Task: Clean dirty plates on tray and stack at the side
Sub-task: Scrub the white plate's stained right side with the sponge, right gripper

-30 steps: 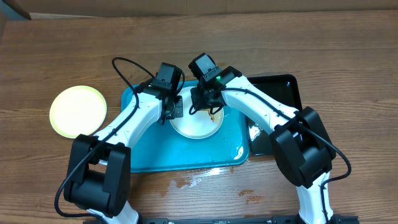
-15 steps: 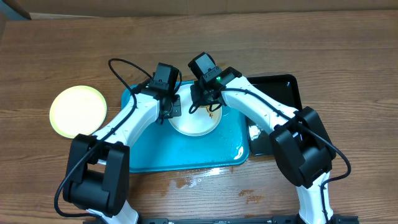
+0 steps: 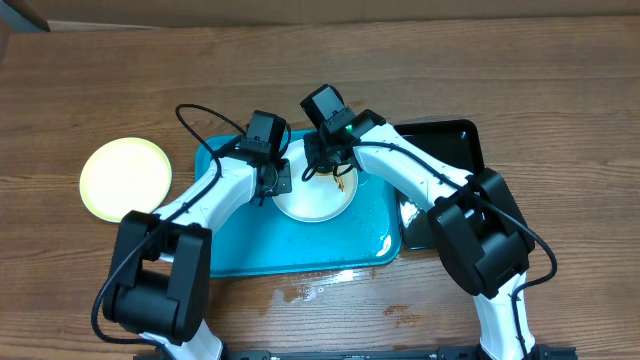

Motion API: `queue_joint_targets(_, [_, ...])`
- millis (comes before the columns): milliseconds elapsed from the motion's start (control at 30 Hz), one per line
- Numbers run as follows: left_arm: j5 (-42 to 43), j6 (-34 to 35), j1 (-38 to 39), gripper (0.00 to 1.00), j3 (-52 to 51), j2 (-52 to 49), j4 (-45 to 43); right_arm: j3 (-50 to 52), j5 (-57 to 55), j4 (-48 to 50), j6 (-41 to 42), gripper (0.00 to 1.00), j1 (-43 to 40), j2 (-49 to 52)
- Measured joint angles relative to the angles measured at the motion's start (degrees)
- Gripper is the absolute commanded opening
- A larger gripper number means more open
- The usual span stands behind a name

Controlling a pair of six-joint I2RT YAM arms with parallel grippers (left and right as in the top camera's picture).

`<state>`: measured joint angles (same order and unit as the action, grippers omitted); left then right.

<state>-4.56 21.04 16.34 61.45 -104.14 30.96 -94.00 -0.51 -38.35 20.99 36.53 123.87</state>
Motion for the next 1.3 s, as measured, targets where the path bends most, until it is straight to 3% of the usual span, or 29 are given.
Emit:
queue_joint_targets(200, [0.17,0.0,0.0,0.04,0.0,-0.15,-0.22,0.0,-0.28,0.26,0.02,0.36,-0.02,0.07])
queue_joint_targets(500, [0.42,0.0,-0.22,0.04,0.0,-0.15,-0.22,0.0,-0.37,0.74,0.0,0.36,0.0,1.81])
queue_joint_targets(600, [1.36,0.0,-0.76,0.04,0.0,-0.15,-0.26,0.0,-0.55,1.16,-0.44,0.14,-0.02,3.48])
queue_joint_targets(700, [2.62,-0.02,-1.44,0.04,0.0,-0.17,-0.31,0.0,-0.61,1.42,-0.11,0.04,-0.02,3.52])
queue_joint_targets(1033, [5.27,-0.02,-3.1,0.04,0.0,-0.2,-0.42,-0.02,-2.6,4.09,-7.19,0.04,-0.02,3.72])
queue_joint_targets(1300, [5.29,-0.02,-3.1,0.04,0.0,-0.2,-0.42,-0.57,2.64,4.37,-9.88,0.04,-0.15,3.69])
